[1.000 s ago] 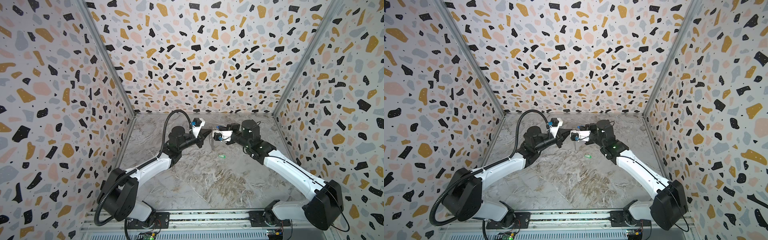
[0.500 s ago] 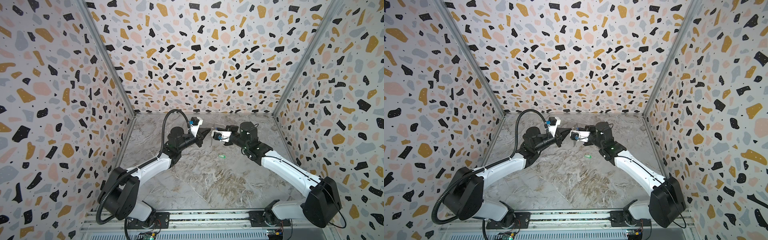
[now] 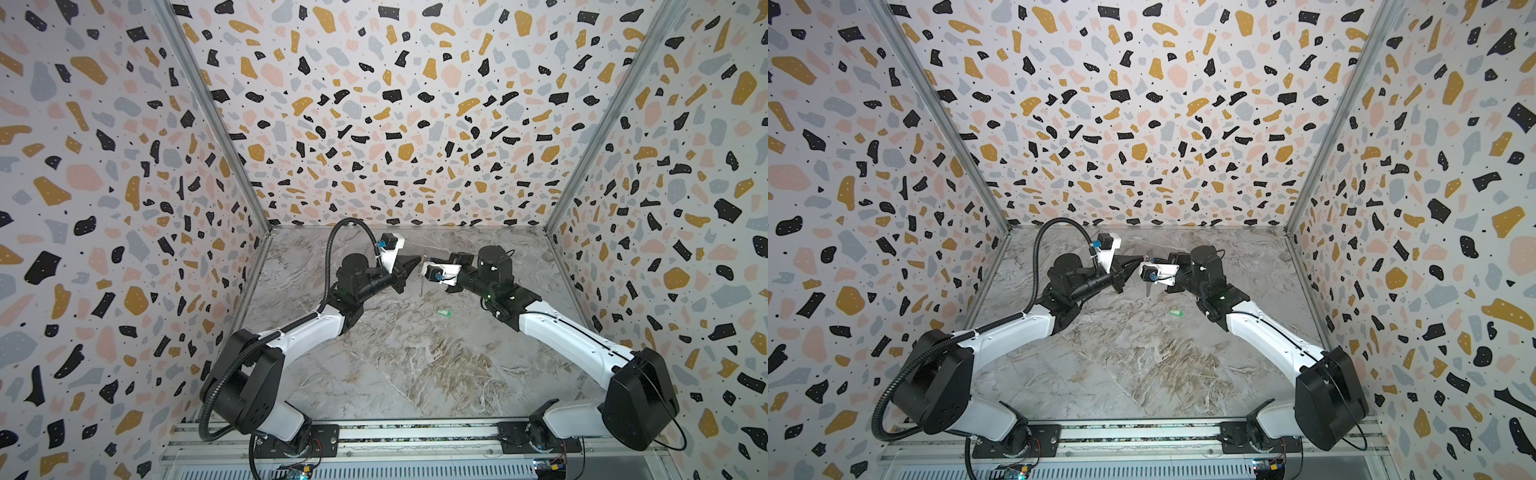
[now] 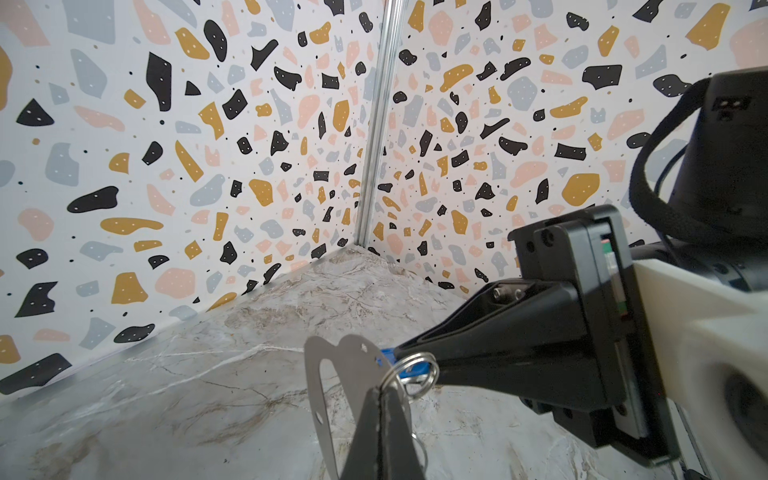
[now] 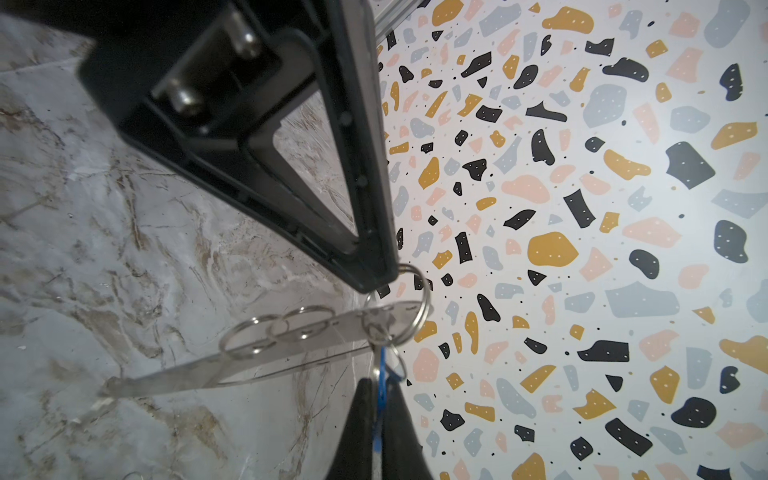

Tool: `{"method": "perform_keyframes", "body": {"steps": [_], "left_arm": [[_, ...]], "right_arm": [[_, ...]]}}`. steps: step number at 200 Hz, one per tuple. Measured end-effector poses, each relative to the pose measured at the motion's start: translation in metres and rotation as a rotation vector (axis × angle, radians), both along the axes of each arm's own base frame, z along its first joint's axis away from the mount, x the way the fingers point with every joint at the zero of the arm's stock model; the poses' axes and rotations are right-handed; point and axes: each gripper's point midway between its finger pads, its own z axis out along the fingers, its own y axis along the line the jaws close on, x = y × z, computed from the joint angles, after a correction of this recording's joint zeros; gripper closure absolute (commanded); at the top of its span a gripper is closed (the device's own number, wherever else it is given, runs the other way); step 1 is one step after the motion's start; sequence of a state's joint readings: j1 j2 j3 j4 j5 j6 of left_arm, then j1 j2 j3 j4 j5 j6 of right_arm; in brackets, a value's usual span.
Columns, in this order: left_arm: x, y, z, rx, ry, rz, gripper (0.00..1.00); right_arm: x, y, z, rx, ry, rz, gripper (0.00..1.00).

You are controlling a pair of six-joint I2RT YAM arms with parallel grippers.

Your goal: Remove the keys from the keyring

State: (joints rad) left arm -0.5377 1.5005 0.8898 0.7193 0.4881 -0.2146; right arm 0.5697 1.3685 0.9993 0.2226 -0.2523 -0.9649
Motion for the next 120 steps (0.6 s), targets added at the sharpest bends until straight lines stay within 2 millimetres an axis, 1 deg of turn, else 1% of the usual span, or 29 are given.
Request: {"method": "perform_keyframes", "body": {"steps": [41,80,120], "left_arm": [[0.001,-0.001,0.002,-0.019,0.008,-0.002,1.00],[0.003,-0.003,-0.008,-0.016,0.037,-0.005,1.00],[0.004,-0.003,-0.008,-0.016,0.038,-0.006,1.00]], "right_arm": [[0.002,0.000,-0.002,0.012,0.015,0.007,1.00],[0.009,0.003,-0.010,0.010,0.038,-0.007,1.00],[0.017,0.005,-0.009,0.003,0.029,-0.039,1.00]]}}
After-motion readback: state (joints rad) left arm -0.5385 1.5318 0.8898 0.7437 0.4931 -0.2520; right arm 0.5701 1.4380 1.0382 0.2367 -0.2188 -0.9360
